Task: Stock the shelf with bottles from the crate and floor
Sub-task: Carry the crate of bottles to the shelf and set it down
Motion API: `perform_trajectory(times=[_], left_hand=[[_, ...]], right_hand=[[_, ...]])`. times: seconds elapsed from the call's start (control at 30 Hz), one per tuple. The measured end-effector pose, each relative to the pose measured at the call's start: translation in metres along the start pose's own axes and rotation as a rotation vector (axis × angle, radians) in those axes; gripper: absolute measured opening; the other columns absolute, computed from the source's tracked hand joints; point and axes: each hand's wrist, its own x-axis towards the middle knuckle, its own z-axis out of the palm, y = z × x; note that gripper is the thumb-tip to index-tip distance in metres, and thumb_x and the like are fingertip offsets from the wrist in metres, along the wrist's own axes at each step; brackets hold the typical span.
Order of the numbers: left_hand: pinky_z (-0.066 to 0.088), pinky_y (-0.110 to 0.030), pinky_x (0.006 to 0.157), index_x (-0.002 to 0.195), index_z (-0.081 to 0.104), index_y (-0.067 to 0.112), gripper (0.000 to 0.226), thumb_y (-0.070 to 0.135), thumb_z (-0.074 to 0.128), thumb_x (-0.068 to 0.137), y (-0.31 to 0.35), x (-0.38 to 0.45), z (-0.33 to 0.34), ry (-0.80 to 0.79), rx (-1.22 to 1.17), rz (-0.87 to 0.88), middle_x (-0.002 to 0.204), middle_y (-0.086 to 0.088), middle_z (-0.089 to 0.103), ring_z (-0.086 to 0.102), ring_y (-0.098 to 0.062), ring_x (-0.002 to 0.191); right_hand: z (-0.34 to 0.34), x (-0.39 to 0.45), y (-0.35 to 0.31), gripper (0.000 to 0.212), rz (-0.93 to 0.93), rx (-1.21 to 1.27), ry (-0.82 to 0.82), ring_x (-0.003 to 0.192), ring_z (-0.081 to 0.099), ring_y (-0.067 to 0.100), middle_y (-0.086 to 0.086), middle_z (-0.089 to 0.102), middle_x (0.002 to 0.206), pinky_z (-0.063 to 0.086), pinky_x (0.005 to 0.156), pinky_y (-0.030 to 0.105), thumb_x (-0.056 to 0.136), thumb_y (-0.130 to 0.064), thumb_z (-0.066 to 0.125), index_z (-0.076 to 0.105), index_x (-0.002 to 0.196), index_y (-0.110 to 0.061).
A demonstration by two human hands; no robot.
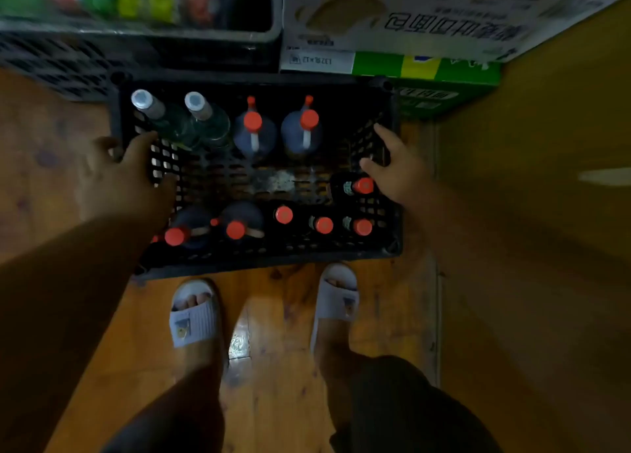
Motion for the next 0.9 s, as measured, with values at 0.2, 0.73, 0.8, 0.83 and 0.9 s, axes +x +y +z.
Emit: perform_trajectory(times=[0.2, 0.73, 0.8, 0.83, 0.9], left_hand=[[0.045, -0.05, 0.099, 0.142, 0.036, 0.045, 0.061, 0.038, 0.066, 0.09, -0.024, 0.018, 0.022, -0.144, -0.216, -0.152, 0.144, -0.021, 0.035, 0.049, -0.044, 0.119], [0.054, -0.04, 0.079, 0.126, 0.061, 0.044, 0.038, 0.036, 0.068, 0.09, -0.034, 0.049, 0.044, -0.119, -0.715, -0.298, 0.122, -0.003, 0.063, 0.065, -0.024, 0.101], [0.054, -0.038, 0.08, 0.129, 0.06, 0.04, 0.037, 0.04, 0.065, 0.091, -0.034, 0.047, 0.047, -0.065, -0.707, -0.308, 0.123, -0.003, 0.063, 0.064, -0.023, 0.103], [0.054, -0.037, 0.082, 0.128, 0.061, 0.04, 0.038, 0.043, 0.065, 0.09, -0.035, 0.045, 0.047, -0.047, -0.701, -0.31, 0.125, -0.003, 0.064, 0.065, -0.022, 0.104], [0.055, -0.034, 0.081, 0.122, 0.064, 0.044, 0.035, 0.049, 0.065, 0.087, -0.036, 0.036, 0.038, -0.031, -0.674, -0.308, 0.123, -0.001, 0.066, 0.067, -0.019, 0.1]], right_hand=[[0.007, -0.003, 0.01, 0.076, -0.051, -0.015, -0.017, 0.14, 0.034, 0.039, 0.01, 0.019, 0.161, 0.037, 0.109, 0.059, 0.075, -0.082, 0.046, 0.013, 0.141, -0.066], [0.024, 0.005, 0.008, 0.038, -0.029, 0.366, 0.232, 0.079, 0.063, 0.009, -0.02, 0.061, 0.087, 0.059, 0.083, 0.048, 0.097, -0.05, 0.049, 0.064, 0.127, -0.033], [0.026, 0.006, 0.01, 0.045, -0.008, 0.332, 0.262, 0.098, 0.067, 0.017, -0.023, 0.067, 0.104, 0.059, 0.082, 0.049, 0.088, -0.063, 0.046, 0.067, 0.118, -0.038], [0.025, 0.004, 0.01, 0.046, -0.007, 0.321, 0.277, 0.103, 0.067, 0.016, -0.022, 0.067, 0.116, 0.06, 0.081, 0.048, 0.086, -0.065, 0.046, 0.069, 0.115, -0.037], [0.02, -0.008, 0.005, 0.041, 0.004, 0.319, 0.29, 0.106, 0.066, 0.016, -0.019, 0.065, 0.125, 0.06, 0.082, 0.047, 0.087, -0.06, 0.051, 0.072, 0.111, -0.034]])
